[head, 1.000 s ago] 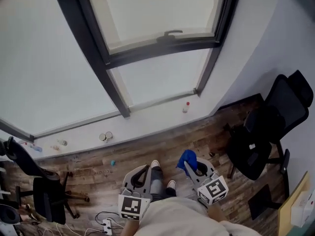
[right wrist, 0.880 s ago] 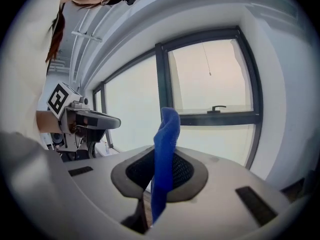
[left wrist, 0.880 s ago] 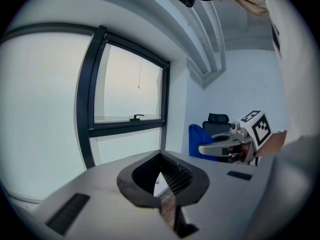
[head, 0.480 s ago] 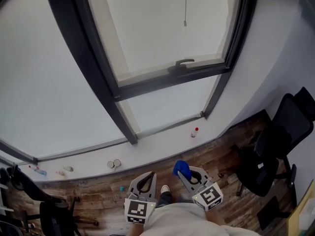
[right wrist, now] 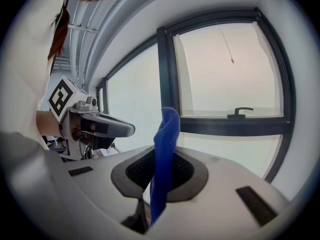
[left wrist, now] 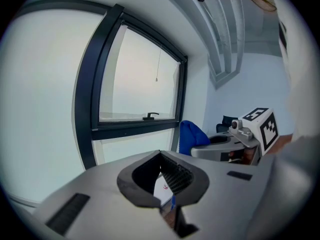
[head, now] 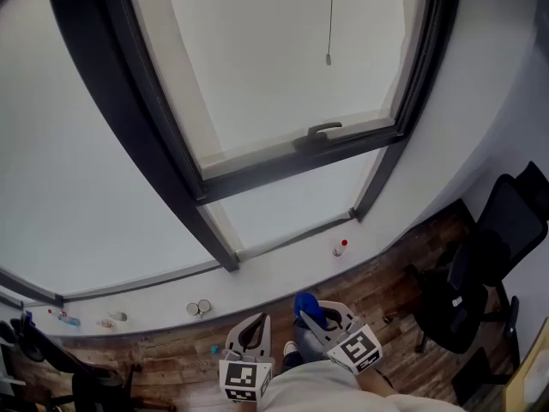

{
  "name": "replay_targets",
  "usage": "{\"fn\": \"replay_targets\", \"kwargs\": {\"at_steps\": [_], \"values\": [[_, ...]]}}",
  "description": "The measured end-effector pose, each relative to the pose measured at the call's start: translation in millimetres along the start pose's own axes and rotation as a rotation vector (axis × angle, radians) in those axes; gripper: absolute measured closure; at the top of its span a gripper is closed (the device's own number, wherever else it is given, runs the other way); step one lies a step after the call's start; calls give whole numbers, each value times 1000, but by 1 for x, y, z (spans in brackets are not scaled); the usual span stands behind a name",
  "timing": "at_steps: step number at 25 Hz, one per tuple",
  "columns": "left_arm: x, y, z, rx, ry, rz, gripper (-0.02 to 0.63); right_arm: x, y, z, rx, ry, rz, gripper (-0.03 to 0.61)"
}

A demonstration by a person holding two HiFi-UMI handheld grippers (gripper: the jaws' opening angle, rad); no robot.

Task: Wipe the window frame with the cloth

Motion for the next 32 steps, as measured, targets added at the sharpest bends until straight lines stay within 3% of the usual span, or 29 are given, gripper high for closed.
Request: {"fn": "replay_targets", "kwargs": {"at_steps": [9, 18, 27, 32], "values": [[41, -37, -76, -45, -105, 32, 606, -85, -28, -69, -33, -109, 56, 532], [59, -65, -141, -105, -155, 52, 605, -160, -48, -111, -51, -130, 62, 532], [88, -74, -160, -93, -199, 66, 606, -185, -50, -136, -36, -108, -23, 532], [104, -81, -159, -84, -158, 54, 606, -186, -59, -153, -34, -65, -42, 533]]}}
Point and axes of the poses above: the fingertips, and each gripper's own axes: z backward along the fingers, x to its left, y out of its underside, the point moved 8 cm from there along z, backward along the fingers, and after that the axes turned 5 degrees about -x, right-handed, at the moved point
